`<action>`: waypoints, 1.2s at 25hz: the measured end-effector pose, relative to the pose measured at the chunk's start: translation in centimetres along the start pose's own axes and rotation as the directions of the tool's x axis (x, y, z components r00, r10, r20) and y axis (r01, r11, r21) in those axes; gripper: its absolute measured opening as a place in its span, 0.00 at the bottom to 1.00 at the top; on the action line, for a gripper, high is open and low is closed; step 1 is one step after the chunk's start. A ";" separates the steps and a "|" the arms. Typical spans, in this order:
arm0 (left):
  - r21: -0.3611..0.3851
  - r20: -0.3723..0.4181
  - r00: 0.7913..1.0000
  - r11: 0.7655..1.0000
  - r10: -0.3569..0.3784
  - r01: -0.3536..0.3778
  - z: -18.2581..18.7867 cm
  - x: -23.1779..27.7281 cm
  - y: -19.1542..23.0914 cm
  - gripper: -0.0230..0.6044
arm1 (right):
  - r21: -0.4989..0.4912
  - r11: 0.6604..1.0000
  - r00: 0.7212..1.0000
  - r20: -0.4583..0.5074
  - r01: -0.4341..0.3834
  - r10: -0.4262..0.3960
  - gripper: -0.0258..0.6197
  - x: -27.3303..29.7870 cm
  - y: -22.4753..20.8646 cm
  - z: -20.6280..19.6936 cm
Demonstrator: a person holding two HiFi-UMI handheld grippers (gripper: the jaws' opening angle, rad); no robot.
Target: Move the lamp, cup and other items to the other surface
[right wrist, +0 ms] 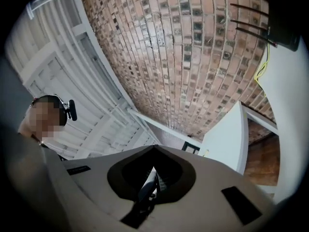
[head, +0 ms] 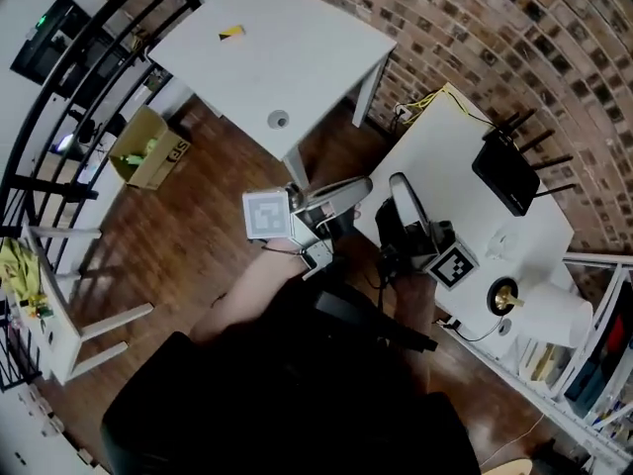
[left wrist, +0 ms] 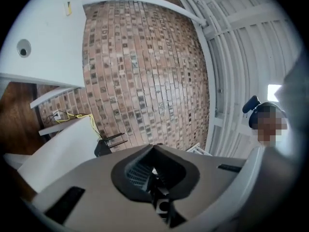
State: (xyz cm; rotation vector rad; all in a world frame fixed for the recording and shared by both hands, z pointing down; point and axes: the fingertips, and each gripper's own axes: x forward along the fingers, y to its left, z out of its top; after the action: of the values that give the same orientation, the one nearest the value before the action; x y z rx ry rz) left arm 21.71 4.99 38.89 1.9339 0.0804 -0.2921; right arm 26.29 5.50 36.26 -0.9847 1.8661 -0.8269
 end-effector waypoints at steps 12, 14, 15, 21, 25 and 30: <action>0.072 0.240 0.967 0.991 0.089 -0.109 -1.0 -7.0 -2.6 0.04 | 0.229 0.962 0.963 -0.190 -0.146 0.191 0.07 1.9 2.8 -6.5; 0.090 0.280 0.956 0.989 0.086 -0.115 -0.2 -8.6 -3.3 0.04 | 0.261 0.952 0.949 -0.223 -0.160 0.221 0.07 3.2 3.5 -8.0; 0.094 0.300 0.950 0.988 0.086 -0.119 0.3 -9.5 -3.6 0.04 | 0.271 0.949 0.942 -0.242 -0.164 0.232 0.07 4.0 3.9 -9.0; 0.105 0.396 0.915 0.985 0.083 -0.134 4.4 -15.9 -3.8 0.04 | 0.324 0.930 0.893 -0.347 -0.173 0.286 0.07 9.6 5.1 -16.0; 0.106 0.422 0.904 0.987 0.065 -0.121 8.5 -20.9 -3.9 0.04 | 0.331 0.930 0.879 -0.381 -0.160 0.286 0.07 15.2 5.3 -20.9; 0.123 0.453 0.891 0.987 0.040 -0.107 15.5 -28.4 -4.9 0.04 | 0.310 0.936 0.856 -0.425 -0.168 0.295 0.07 23.9 6.8 -27.6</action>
State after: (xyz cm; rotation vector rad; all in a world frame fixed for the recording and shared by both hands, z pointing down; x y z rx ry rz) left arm -9.27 -5.16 35.92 1.9587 -0.3286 -0.7042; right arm -8.30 -7.60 33.38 -0.3946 2.1499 -1.2011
